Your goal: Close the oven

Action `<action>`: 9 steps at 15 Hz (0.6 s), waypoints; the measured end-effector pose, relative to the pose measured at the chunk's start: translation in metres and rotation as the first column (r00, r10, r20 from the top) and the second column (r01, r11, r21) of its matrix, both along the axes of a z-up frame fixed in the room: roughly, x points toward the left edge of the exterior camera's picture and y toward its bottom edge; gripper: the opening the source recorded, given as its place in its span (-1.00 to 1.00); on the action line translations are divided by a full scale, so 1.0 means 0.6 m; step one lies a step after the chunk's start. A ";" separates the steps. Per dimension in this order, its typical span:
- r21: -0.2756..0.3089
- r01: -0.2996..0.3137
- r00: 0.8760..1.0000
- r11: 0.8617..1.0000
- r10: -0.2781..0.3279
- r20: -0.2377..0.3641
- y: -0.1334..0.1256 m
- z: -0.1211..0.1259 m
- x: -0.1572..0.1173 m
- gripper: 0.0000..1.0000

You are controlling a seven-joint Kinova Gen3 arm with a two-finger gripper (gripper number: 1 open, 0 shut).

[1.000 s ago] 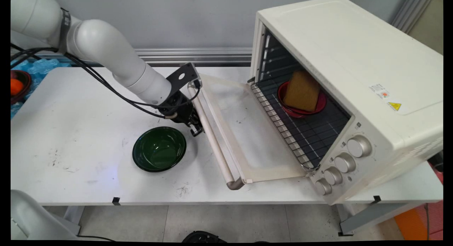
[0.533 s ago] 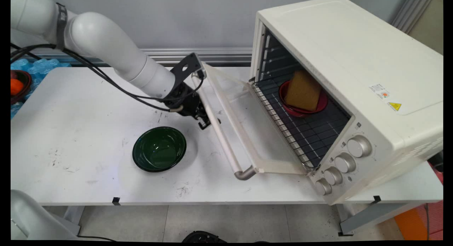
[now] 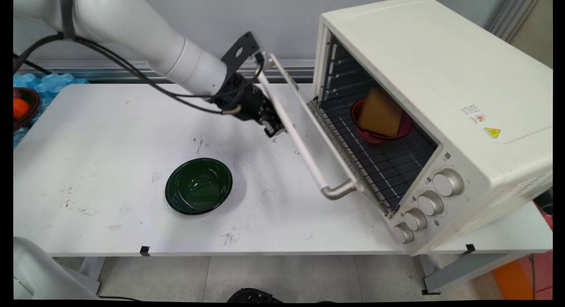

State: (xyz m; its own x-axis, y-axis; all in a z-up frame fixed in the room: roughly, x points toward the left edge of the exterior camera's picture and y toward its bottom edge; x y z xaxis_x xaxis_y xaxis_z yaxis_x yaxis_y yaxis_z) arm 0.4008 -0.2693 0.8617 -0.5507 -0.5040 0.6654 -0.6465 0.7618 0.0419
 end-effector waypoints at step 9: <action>-0.074 -0.008 0.997 0.997 0.002 -0.079 -0.038 0.077 -0.036 -1.00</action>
